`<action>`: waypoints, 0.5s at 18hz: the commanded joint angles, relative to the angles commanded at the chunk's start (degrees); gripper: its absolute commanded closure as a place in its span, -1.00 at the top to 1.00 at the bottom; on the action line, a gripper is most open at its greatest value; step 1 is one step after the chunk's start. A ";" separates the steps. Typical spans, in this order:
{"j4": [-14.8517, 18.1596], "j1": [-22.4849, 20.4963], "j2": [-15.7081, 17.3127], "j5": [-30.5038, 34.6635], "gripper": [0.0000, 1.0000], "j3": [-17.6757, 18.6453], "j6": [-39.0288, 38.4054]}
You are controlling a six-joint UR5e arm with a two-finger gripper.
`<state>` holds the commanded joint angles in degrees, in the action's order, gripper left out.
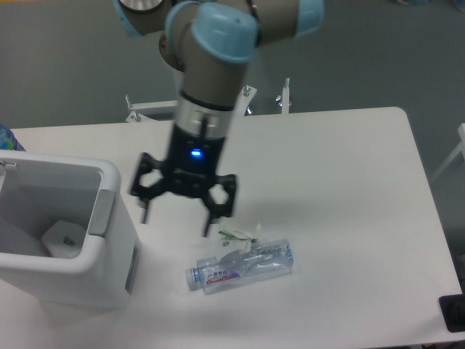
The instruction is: Open the trash can
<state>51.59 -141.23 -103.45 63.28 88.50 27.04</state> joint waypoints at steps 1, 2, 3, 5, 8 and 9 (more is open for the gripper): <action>0.00 -1.49 -0.09 0.70 1.00 0.79 2.90; -0.09 -2.90 -0.09 2.44 1.00 1.75 6.32; -0.17 -4.13 -0.35 4.55 1.00 2.37 9.66; -0.09 -6.42 -1.40 7.81 1.00 2.55 14.77; 0.70 -8.54 -3.16 12.29 1.00 2.11 19.79; 0.70 -8.71 -3.86 14.31 1.00 2.29 21.98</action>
<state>52.29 -149.94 -107.31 77.59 90.79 49.02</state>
